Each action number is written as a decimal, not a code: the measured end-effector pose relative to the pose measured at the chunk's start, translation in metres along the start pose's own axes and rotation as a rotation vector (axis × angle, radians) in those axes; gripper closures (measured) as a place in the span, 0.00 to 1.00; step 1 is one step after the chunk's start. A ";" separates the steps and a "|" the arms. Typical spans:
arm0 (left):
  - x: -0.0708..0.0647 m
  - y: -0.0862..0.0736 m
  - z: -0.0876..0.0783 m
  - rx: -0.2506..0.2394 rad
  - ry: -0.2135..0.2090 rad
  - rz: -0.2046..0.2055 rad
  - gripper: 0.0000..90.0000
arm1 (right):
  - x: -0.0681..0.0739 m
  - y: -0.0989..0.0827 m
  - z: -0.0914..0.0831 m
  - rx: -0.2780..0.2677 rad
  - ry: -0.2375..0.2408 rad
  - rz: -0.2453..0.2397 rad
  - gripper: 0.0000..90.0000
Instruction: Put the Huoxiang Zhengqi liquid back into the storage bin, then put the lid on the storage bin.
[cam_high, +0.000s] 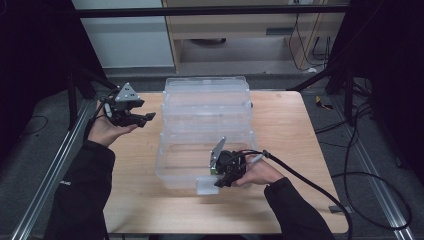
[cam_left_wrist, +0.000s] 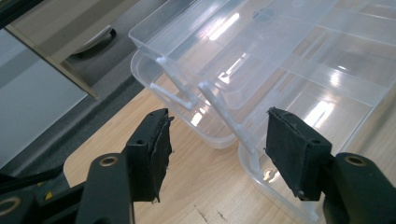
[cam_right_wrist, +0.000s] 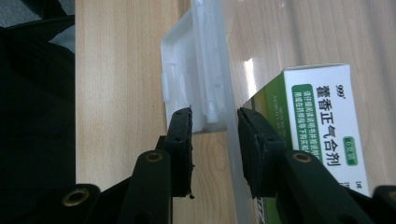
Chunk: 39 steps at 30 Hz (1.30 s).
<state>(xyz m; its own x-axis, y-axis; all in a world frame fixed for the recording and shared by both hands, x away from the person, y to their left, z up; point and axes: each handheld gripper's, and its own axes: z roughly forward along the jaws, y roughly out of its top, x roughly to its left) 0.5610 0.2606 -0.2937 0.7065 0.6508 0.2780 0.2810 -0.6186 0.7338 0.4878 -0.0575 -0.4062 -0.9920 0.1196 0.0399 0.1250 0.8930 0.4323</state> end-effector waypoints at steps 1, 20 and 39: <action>0.001 0.003 0.001 -0.006 -0.012 0.005 0.44 | 0.000 0.000 0.000 0.002 0.000 0.002 0.74; -0.002 0.035 0.012 0.008 -0.093 0.101 0.46 | 0.001 -0.001 0.000 -0.010 -0.008 -0.008 0.74; -0.013 0.059 0.022 0.053 -0.142 0.205 0.46 | 0.002 -0.001 0.000 -0.008 -0.016 -0.012 0.74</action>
<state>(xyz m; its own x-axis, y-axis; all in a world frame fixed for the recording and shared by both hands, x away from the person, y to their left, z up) 0.5827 0.2056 -0.2679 0.8355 0.4433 0.3248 0.1535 -0.7558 0.6366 0.4856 -0.0579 -0.4065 -0.9931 0.1159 0.0198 0.1128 0.8911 0.4396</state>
